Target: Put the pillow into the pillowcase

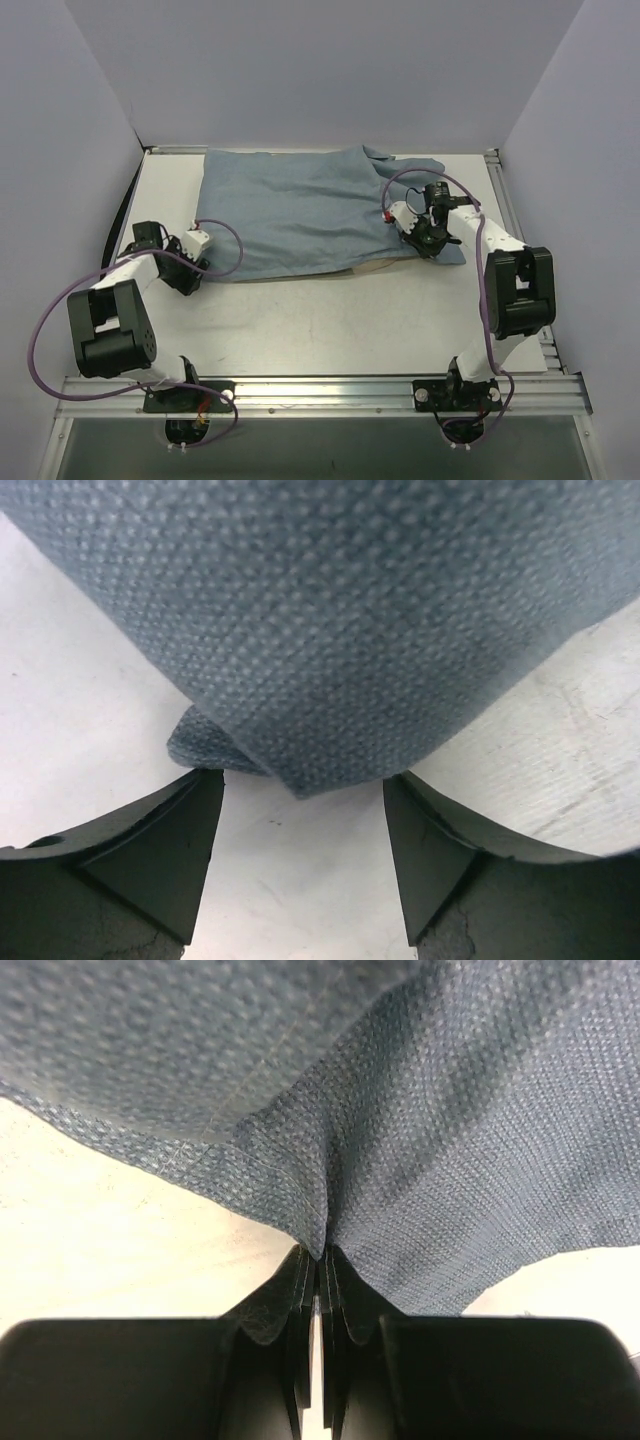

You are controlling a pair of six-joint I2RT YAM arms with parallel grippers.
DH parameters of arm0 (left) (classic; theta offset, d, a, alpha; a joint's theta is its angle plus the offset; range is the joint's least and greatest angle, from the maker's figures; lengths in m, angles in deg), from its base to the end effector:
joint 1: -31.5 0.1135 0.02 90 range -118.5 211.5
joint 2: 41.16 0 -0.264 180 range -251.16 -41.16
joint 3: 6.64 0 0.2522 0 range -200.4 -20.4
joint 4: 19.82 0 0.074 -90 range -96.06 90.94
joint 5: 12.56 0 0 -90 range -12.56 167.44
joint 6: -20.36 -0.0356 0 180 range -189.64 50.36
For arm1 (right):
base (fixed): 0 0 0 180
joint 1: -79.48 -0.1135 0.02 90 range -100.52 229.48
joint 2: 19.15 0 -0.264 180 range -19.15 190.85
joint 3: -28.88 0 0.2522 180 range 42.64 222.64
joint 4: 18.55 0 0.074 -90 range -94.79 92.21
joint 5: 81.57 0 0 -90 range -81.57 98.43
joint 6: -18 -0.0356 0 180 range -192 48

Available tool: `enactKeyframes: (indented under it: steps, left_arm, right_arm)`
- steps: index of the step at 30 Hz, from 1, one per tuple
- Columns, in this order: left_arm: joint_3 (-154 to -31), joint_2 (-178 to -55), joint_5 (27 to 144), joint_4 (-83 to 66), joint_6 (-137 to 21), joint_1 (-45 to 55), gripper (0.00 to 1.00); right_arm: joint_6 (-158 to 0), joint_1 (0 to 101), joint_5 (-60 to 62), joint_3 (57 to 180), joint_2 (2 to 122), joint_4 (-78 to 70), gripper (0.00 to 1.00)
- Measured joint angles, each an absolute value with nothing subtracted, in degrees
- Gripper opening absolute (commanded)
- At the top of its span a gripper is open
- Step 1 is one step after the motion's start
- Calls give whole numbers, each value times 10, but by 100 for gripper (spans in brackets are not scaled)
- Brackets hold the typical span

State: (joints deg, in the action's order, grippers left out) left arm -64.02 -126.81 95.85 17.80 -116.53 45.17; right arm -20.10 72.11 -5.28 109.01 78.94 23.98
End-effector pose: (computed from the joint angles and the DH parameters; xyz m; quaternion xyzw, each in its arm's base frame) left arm 0.2612 0.0520 0.1589 0.3080 0.9155 -0.0311 0.2569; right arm 0.3466 0.0533 0.2026 -0.5012 0.8195 0.0110 0.2777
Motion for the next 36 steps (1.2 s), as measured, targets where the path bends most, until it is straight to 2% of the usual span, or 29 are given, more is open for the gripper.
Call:
enactKeyframes:
  steps: [2, 10, 17, 20, 21, 23, 24, 29, 36]
  left_arm:
    - [-640, -1263, 961, 181, -1177, 459, 81]
    - [-636, -1180, 990, 247, -1255, 495, 84]
    - [-650, -1250, 1008, 260, -1275, 492, 84]
    - [-660, -1284, 1015, 267, -1283, 488, 66]
    - [-668, -1291, 1017, 268, -1284, 485, 40]
    - [-683, -1304, 1016, 268, -1277, 480, 10]
    - [-690, -1309, 1018, 269, -1271, 479, 0]
    - [-753, -1295, 1056, 306, -1197, 484, 0]
    - [-938, -1251, 1141, 310, -1015, 492, 0]
  right_arm:
    - [-203, 723, -53, 1089, 786, 242, 0]
    - [-212, 724, -53, 1087, 777, 242, 0]
    - [-215, 724, -52, 1088, 777, 244, 0]
    - [-216, 725, -50, 1091, 777, 247, 0]
    - [-216, 725, -50, 1093, 777, 248, 0]
    - [-220, 728, -50, 1094, 775, 248, 0]
    - [-222, 729, -50, 1094, 771, 249, 0]
    - [-254, 760, -65, 1121, 727, 267, 0]
    - [-333, 826, -126, 1297, 678, 277, 0]
